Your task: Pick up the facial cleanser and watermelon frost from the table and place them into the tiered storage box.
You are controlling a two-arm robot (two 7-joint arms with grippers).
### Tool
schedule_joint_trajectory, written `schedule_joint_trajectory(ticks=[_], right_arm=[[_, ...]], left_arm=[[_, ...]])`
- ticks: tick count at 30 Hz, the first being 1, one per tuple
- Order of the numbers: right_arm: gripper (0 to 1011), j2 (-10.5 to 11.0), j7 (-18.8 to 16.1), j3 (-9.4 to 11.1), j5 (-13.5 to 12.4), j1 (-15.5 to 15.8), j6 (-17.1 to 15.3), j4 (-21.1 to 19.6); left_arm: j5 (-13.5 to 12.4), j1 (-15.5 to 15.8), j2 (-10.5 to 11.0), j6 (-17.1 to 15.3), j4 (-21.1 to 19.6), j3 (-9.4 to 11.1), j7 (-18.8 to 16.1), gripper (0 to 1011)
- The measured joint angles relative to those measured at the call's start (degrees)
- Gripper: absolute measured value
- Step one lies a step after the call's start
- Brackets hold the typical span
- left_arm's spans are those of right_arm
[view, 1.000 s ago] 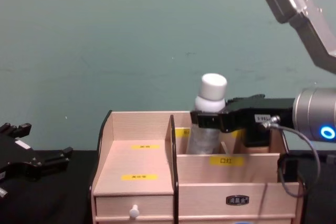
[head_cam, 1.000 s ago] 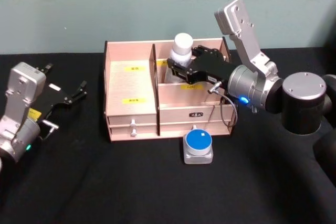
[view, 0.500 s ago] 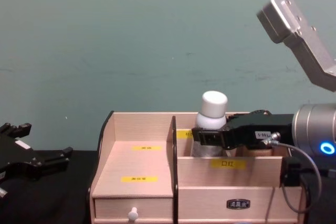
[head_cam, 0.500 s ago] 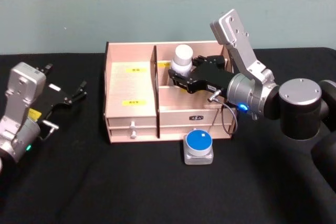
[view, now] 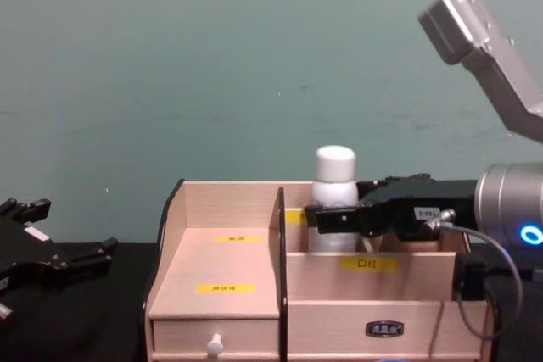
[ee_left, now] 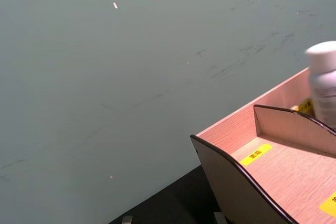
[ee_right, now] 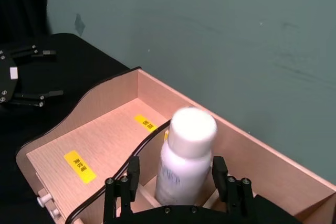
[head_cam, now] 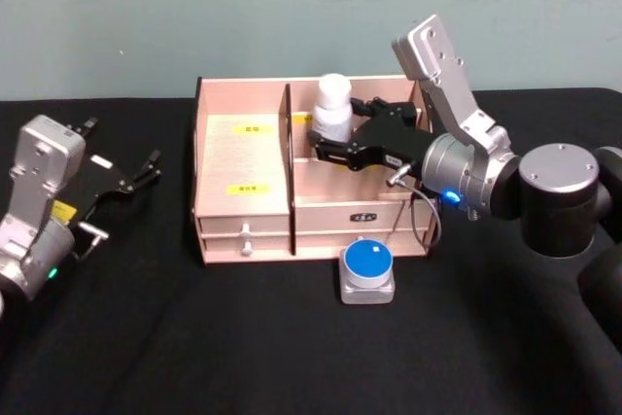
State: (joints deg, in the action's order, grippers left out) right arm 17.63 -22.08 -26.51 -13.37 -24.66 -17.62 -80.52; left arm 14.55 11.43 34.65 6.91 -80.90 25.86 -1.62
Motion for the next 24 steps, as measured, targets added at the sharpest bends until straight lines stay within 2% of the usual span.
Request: schedule_joint_trajectory(ticks=[5, 11, 17, 21, 23, 24], right_arm=[[1000, 0.25, -0.07, 0.71, -0.33, 0.13, -0.03, -1.17], [1002, 1.50, -0.15, 1.40, -0.55, 0.89, -0.69, -4.69], [1002, 4.54, -0.24, 2.44, -0.99, 3.41, -3.68, -12.25], [1002, 7.60, 0.86, 4.26, -1.83, 7.59, -8.05, -20.00], [1002, 8.59, 1.44, 4.89, -2.02, 9.27, -9.55, -22.37], [1002, 9.85, 2.02, 5.72, -2.20, 11.51, -11.06, -25.23]], left_arm=[[0.00, 0.00, 0.00, 0.00, 0.00, 0.00, 0.00, 1001], [0.00, 0.00, 0.00, 0.00, 0.00, 0.00, 0.00, 1001], [0.00, 0.00, 0.00, 0.00, 0.00, 0.00, 0.00, 1001], [0.00, 0.00, 0.00, 0.00, 0.00, 0.00, 0.00, 1001], [0.00, 0.00, 0.00, 0.00, 0.00, 0.00, 0.00, 1001], [0.00, 0.00, 0.00, 0.00, 0.00, 0.00, 0.00, 1001]])
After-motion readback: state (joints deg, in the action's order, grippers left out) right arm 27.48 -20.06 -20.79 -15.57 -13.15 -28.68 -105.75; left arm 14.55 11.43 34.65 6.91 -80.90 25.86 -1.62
